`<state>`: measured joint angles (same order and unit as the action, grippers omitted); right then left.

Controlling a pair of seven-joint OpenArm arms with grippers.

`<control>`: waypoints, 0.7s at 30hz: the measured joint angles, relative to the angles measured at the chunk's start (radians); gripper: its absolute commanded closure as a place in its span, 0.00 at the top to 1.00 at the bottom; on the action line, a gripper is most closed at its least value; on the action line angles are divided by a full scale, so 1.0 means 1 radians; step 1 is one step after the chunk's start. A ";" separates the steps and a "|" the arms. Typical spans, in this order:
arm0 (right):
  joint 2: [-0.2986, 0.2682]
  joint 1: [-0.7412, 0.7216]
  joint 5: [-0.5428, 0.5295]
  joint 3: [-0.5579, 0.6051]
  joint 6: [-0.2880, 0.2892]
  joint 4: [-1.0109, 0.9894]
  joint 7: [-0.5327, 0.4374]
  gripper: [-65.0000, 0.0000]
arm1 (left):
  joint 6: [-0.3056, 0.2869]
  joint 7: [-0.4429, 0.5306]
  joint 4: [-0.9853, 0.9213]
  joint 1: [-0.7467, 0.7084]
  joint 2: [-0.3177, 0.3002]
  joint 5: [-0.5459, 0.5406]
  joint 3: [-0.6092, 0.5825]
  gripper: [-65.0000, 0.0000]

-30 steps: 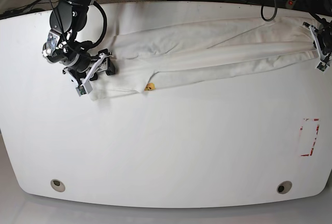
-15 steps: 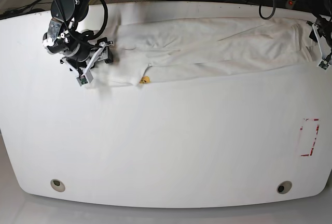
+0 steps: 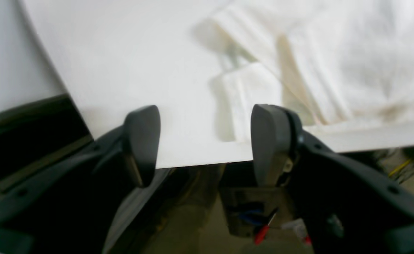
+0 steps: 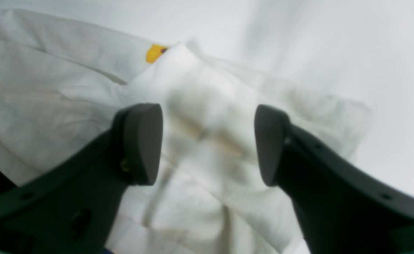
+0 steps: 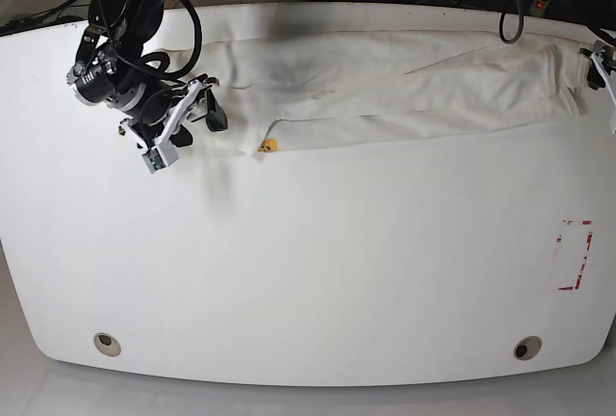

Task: Fold the T-shirt properly
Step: 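Pull the folded strip taut between both grippers and lay it flat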

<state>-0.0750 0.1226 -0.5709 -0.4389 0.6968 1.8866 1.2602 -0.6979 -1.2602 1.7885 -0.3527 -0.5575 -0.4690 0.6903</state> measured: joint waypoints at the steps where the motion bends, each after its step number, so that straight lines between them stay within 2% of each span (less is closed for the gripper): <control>1: 0.000 -0.003 0.019 0.001 0.000 -0.020 -0.006 0.61 | 0.000 0.000 -0.001 0.000 0.001 -0.003 0.006 0.59; 6: 0.019 -0.011 0.165 0.001 -0.004 -0.145 -0.040 0.61 | 0.000 0.004 -0.068 0.005 0.056 -0.011 0.064 0.59; 10: 0.025 -0.019 0.239 0.000 0.003 -0.228 -0.153 0.61 | 0.000 -0.007 -0.121 0.000 0.107 0.004 0.072 0.59; 15: 0.024 -0.027 0.299 -0.001 0.012 -0.274 -0.245 0.61 | 0.000 0.004 -0.122 0.002 0.185 0.014 -0.019 0.58; 19: 0.010 -0.031 0.306 -0.003 0.011 -0.281 -0.255 0.60 | 0.000 0.068 -0.124 0.007 0.215 0.106 -0.064 0.58; 21: 0.006 -0.030 0.312 -0.003 0.011 -0.283 -0.261 0.60 | 0.001 0.096 -0.125 0.005 0.230 0.116 -0.082 0.58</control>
<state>-0.0692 0.0925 -0.2588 -0.4416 0.7078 1.6032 0.9997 -0.6968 -1.1641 1.6634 -0.3477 -0.3271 -0.3534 0.6083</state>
